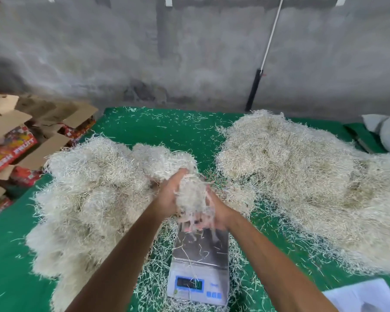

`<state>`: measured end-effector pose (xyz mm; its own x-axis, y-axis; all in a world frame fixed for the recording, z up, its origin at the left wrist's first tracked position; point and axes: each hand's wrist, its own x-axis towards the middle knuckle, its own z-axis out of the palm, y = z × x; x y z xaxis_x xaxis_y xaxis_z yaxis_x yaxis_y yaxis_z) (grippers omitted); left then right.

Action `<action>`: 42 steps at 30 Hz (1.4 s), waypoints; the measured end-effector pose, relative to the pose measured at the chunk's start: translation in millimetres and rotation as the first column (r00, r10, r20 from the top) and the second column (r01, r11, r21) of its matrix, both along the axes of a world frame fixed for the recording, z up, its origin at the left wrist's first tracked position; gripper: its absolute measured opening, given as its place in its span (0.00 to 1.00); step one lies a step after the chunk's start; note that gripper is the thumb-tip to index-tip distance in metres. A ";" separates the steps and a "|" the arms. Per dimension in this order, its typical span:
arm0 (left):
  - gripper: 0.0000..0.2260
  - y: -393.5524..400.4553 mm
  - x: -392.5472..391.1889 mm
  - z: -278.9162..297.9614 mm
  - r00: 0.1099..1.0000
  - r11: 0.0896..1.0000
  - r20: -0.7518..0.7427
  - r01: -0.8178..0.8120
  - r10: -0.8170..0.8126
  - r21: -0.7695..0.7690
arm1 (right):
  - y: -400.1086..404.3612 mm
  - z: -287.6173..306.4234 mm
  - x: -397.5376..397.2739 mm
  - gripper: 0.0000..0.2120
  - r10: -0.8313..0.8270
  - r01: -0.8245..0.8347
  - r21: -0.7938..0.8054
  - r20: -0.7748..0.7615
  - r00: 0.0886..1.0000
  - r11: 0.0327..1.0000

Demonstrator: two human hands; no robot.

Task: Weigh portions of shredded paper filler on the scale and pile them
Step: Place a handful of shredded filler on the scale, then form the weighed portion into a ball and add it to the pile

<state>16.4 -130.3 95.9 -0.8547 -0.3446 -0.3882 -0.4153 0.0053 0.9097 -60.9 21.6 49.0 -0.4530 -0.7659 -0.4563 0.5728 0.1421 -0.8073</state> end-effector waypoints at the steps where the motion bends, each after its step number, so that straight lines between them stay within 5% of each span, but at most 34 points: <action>1: 0.37 9.1 -2.5 2.5 0.997 0.989 0.033 0.076 -0.073 -0.123 | -1.0 -1.7 8.7 0.39 -0.036 0.041 -0.049 0.081 0.996 0.998; 3: 0.57 16.1 -0.5 -1.3 0.985 0.967 0.165 0.097 -0.058 -0.237 | -1.8 -1.1 17.0 0.39 -0.202 0.209 -0.046 0.123 0.972 0.977; 5: 0.64 12.6 4.5 -21.7 0.947 0.934 0.305 0.199 -0.105 -0.296 | -4.2 5.5 19.4 0.40 -0.308 0.313 0.056 -0.078 0.948 0.948; 6: 0.63 10.7 8.1 -32.0 0.927 0.918 0.337 0.268 -0.163 -0.293 | -6.1 6.4 19.3 0.37 -0.299 0.325 0.114 -0.196 0.934 0.939; 9: 0.39 3.2 19.5 -53.6 0.915 0.899 0.295 0.353 -0.273 -0.261 | -1.2 -5.7 12.7 0.36 -0.306 0.400 0.198 -0.382 0.872 0.895; 13: 0.21 -5.6 36.6 -91.7 0.990 0.982 0.010 0.141 -0.141 -0.124 | 18.7 -8.5 12.1 0.37 -0.271 0.472 0.280 -0.537 0.799 0.836; 14: 0.20 -5.6 43.1 -99.6 0.994 0.986 -0.052 0.093 -0.101 -0.142 | 21.3 -10.0 17.2 0.33 -0.187 0.426 0.318 -0.573 0.798 0.847; 17: 0.34 -0.1 56.1 -122.7 0.998 0.998 -0.066 0.006 -0.010 -0.068 | 32.3 -31.3 29.1 0.45 -0.054 0.306 0.339 -0.587 0.808 0.890; 20: 0.26 4.6 58.7 -140.8 1.000 0.985 -0.022 -0.007 0.003 -0.173 | 43.1 -49.0 33.1 0.45 -0.006 0.238 0.329 -0.575 0.818 0.914; 26: 0.12 2.3 64.3 -152.6 0.985 0.942 -0.090 -0.169 0.149 -0.291 | 74.7 -76.2 29.2 0.35 -0.117 0.515 0.396 -0.695 0.709 0.760; 35: 0.19 19.7 49.0 -145.1 0.987 0.984 -0.062 0.139 -0.147 -0.114 | 59.8 -94.6 40.3 0.26 -0.091 0.424 0.382 -0.647 0.757 0.821; 42: 0.15 22.0 68.0 -152.2 0.987 0.965 -0.138 -0.113 0.082 -0.238 | 62.5 -94.0 43.3 0.27 -0.164 0.522 0.351 -0.688 0.707 0.777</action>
<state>84.4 -108.3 -56.3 -0.8487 -0.4998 -0.1731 -0.3071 0.1991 0.9306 -17.6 84.1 -45.0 -0.9379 -0.2435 -0.2470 0.0941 0.5067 -0.8570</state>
